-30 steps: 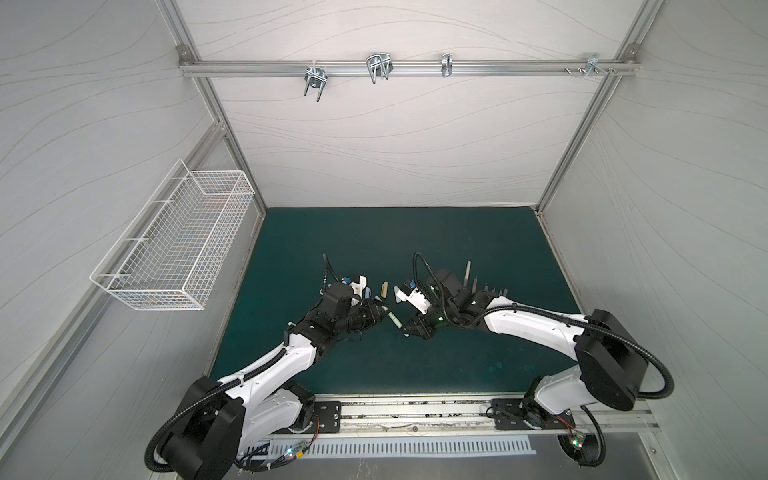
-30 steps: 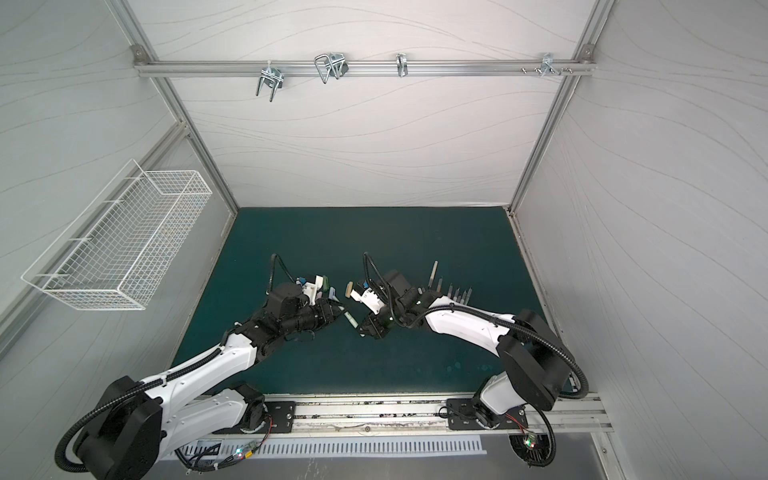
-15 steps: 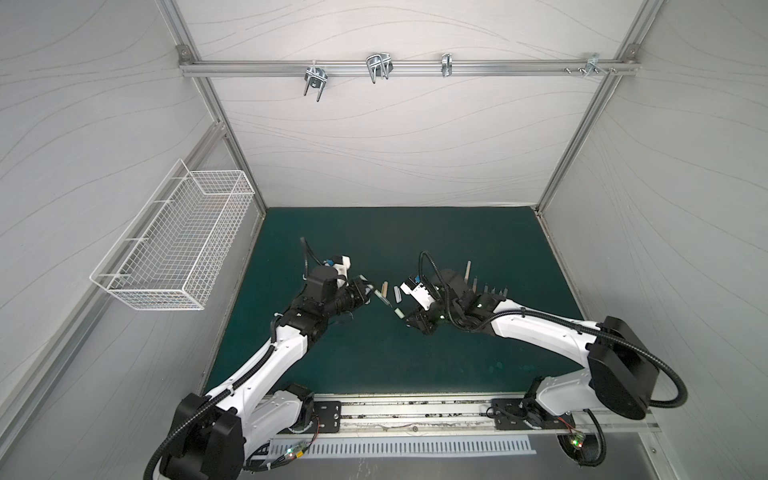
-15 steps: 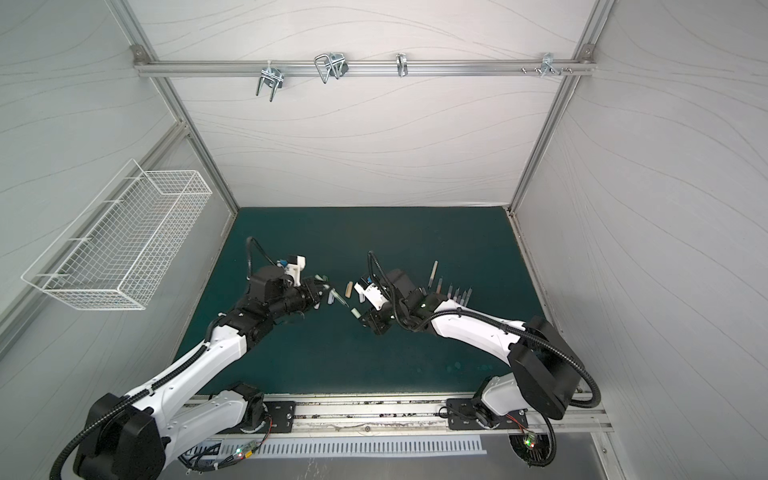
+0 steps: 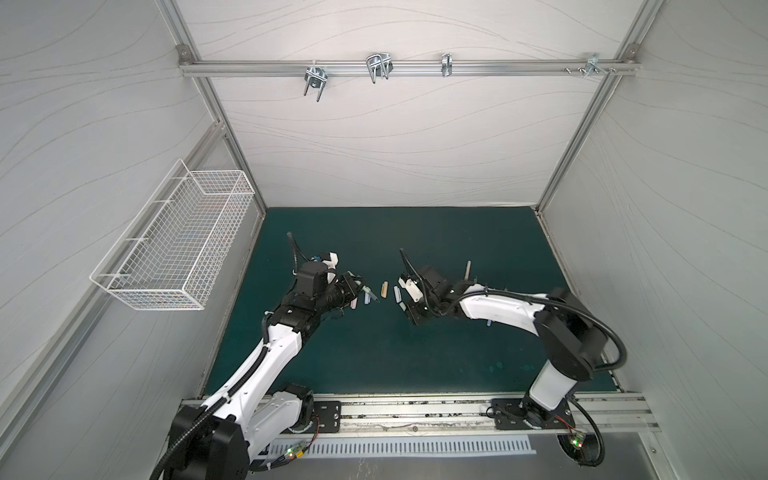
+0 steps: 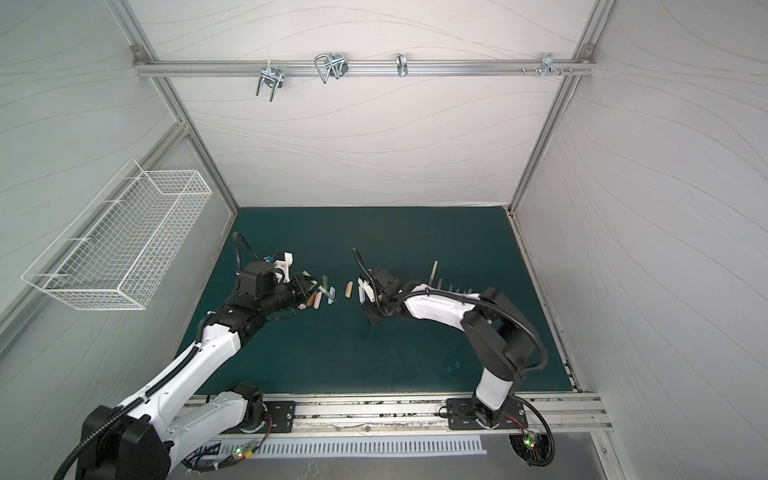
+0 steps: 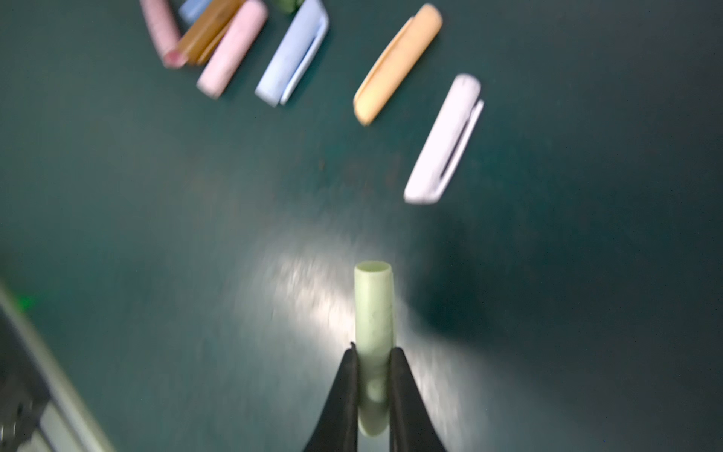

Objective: Open the pen caps
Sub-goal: 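Pull the green pen body with right away from the cap held by left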

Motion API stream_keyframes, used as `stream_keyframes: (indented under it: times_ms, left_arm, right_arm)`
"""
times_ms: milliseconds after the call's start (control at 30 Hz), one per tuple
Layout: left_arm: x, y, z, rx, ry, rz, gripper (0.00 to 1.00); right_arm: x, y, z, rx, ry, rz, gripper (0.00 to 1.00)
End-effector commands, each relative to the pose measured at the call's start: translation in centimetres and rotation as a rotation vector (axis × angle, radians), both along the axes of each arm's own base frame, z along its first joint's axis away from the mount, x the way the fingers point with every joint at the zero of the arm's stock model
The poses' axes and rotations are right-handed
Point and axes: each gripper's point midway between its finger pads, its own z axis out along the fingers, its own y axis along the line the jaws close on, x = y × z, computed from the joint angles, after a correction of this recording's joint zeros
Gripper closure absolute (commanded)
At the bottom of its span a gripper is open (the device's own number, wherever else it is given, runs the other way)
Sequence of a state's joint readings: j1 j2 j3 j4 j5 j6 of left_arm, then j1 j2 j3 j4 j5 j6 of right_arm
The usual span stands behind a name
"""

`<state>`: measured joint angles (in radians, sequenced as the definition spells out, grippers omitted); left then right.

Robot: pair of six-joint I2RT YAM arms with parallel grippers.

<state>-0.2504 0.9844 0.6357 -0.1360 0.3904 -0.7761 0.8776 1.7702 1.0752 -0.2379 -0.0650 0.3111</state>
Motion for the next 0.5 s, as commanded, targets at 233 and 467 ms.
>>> stream_keyframes:
  times_ms: [233, 467]
  left_arm:
    - [-1.0, 0.7, 0.6, 0.073, -0.026, -0.021, 1.00]
    - [-1.1, -1.2, 0.3, 0.068, -0.022, -0.066, 1.00]
  right_arm:
    - [2.5, 1.8, -3.6, -0.069, 0.089, -0.145, 0.84]
    - [3.5, -0.5, 3.3, 0.052, -0.024, -0.201, 0.59]
